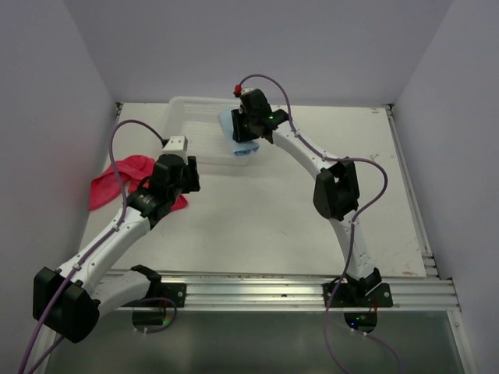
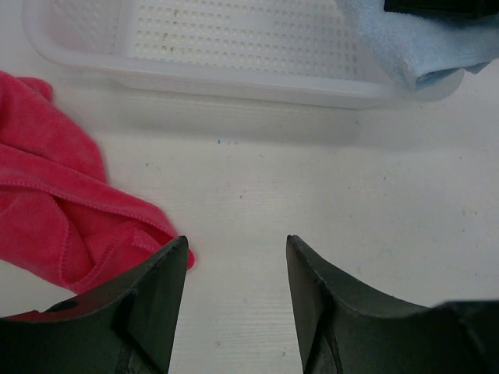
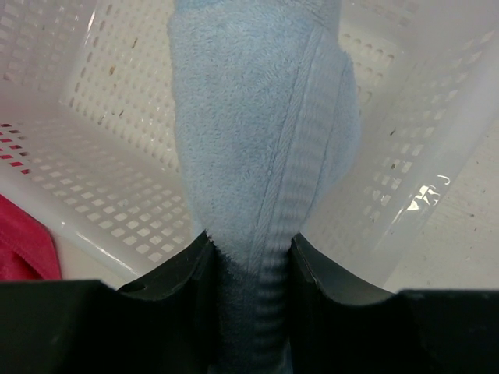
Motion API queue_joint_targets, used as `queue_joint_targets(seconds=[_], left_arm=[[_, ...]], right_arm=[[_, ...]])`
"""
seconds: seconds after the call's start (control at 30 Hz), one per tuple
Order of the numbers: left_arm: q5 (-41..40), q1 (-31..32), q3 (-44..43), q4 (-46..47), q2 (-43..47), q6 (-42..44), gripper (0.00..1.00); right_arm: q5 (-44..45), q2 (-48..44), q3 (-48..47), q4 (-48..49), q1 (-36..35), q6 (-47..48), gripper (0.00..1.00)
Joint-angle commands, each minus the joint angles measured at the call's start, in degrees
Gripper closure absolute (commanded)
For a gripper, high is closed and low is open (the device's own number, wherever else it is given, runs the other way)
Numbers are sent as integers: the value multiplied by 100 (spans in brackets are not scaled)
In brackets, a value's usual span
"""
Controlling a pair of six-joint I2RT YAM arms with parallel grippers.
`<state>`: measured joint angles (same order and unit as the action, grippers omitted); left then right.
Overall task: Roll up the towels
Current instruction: Place the rolled towel into the container
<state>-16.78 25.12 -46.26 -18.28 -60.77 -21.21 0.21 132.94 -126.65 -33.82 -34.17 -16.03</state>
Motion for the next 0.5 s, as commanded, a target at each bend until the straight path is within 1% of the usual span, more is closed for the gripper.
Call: queue_joint_targets(seconds=[0.0, 0.17, 0.23, 0.37, 0.47], left_arm=[[60, -60, -67, 238, 153, 82, 42], [69, -60, -59, 246, 171, 91, 42], [78, -60, -59, 255, 171, 91, 42], [95, -60, -50, 255, 171, 91, 42], [130, -60, -41, 272, 162, 91, 42]], right_arm=[[-118, -445, -245, 112, 16, -49, 100], [295, -138, -501, 481, 16, -461, 100], [418, 117, -694, 579, 16, -550, 100], [436, 583, -1116, 473, 7, -682, 100], [419, 776, -1108, 596, 16, -691, 100]])
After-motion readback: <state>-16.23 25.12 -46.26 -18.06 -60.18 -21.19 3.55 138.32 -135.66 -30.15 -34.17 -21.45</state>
